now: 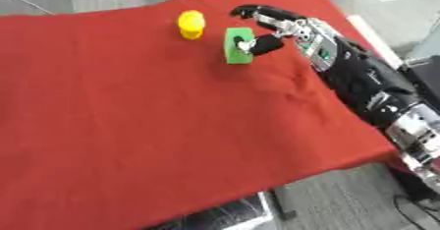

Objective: Pick up the objects with one hand, pass them to the other hand, and then place them into the box on the other side of the table.

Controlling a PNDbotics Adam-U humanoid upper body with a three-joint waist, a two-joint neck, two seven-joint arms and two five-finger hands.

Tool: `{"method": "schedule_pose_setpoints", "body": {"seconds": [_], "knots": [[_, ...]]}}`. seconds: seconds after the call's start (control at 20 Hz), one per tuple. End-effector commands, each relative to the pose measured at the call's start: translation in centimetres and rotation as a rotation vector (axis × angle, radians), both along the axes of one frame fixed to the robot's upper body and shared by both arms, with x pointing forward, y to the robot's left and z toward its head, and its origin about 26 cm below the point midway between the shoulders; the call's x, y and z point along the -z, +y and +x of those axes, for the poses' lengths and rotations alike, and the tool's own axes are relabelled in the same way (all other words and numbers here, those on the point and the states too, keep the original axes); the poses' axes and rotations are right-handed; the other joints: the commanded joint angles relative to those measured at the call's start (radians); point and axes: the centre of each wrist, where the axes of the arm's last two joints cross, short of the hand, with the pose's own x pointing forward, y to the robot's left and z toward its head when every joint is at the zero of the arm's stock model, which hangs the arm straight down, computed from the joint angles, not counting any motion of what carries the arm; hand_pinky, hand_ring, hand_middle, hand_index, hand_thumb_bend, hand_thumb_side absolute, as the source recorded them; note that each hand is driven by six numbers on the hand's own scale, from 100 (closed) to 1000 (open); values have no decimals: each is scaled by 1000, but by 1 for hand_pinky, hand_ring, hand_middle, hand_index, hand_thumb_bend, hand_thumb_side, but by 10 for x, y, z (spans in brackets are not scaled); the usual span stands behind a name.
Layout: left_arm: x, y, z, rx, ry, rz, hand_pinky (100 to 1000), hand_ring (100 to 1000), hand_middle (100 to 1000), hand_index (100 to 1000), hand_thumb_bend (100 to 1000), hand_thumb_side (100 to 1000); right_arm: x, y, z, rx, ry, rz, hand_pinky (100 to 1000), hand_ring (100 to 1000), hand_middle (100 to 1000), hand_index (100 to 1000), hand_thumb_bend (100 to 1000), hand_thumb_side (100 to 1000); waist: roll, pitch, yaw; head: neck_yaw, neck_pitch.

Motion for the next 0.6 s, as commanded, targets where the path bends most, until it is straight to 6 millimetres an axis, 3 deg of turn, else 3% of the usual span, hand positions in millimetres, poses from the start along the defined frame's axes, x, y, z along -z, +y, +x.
{"method": "schedule_pose_setpoints", "body": {"seconds": [0.05, 0.4, 0.55, 0.6], "knots": [[-6, -1, -3, 8, -26, -2, 712, 709, 750, 835, 100, 821, -11, -4, 1, -1, 3, -38, 1000, 963, 1000, 1000, 100, 599, 0, -8, 1, -8, -3], [-5, -2, -3, 11, -24, -4, 711, 707, 749, 836, 100, 821, -2, -2, 2, -6, 61, -59, 1000, 962, 1000, 1000, 100, 735, 1, -5, 2, -17, -3], [-5, -2, -3, 10, -24, -2, 712, 707, 748, 836, 100, 822, 0, -1, 2, -13, 82, -71, 1000, 950, 997, 1000, 100, 732, 1, -4, 1, -19, -3], [-5, -2, -3, 9, -24, -1, 712, 707, 748, 837, 100, 822, 1, 0, 2, -16, 87, -74, 1000, 940, 992, 1000, 100, 672, 1, -4, 1, -19, -3]]}}
